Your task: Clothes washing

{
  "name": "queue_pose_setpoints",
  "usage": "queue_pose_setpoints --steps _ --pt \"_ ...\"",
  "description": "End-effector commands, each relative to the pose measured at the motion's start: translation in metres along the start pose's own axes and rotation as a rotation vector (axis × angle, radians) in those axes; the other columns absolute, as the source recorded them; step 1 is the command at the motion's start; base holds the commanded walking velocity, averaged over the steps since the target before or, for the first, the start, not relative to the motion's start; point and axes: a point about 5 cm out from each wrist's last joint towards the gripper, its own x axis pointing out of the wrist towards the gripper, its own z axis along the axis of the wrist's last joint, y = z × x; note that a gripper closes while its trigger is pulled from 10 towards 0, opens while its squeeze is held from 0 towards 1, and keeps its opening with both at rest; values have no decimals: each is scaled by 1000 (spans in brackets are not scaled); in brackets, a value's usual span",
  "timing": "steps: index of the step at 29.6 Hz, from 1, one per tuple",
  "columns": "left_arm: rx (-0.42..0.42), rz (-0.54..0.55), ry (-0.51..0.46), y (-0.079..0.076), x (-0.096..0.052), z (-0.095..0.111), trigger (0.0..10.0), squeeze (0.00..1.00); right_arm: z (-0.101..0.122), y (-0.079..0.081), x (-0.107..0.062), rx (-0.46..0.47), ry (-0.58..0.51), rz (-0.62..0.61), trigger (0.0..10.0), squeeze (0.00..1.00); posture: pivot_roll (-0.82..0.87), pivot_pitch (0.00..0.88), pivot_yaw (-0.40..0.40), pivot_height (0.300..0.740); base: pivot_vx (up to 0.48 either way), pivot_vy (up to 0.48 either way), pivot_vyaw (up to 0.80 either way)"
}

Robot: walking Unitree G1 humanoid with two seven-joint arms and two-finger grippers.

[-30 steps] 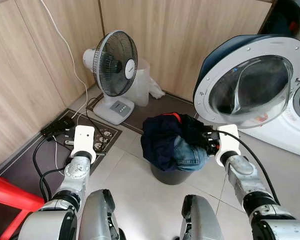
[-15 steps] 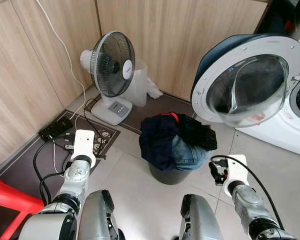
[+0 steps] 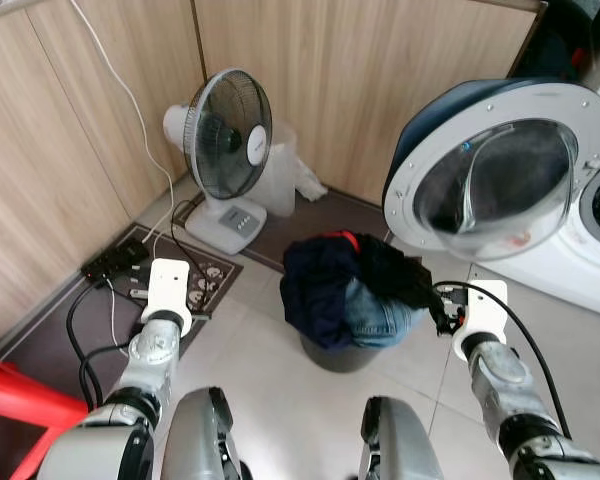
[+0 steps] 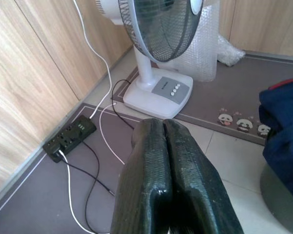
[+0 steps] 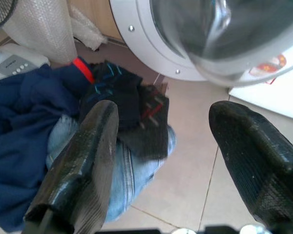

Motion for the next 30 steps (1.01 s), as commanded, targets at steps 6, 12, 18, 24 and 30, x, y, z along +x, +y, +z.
queue_pose_setpoints --steps 6,12,18,24,30 --pt "-11 2 22 0 -1 -4 10000 0 5 -1 1 3 -21 -6 10000 0 34 115 -37 664 0 0 0" --pt "-10 0 21 0 -1 -4 10000 0 4 -1 1 3 -21 -8 10000 0 34 115 -37 709 0 0 0" --pt "-10 1 21 0 -1 -3 10000 0 4 -1 1 2 -19 -8 10000 0 34 115 -37 740 0 0 0" --pt "-10 -2 23 0 -1 -3 10000 0 3 0 1 3 -17 -5 10000 0 38 108 -36 740 0 0 0" --pt "-11 -6 22 0 -1 -3 10000 0 2 0 0 4 -14 -5 10000 0 39 98 -34 740 0 0 0"
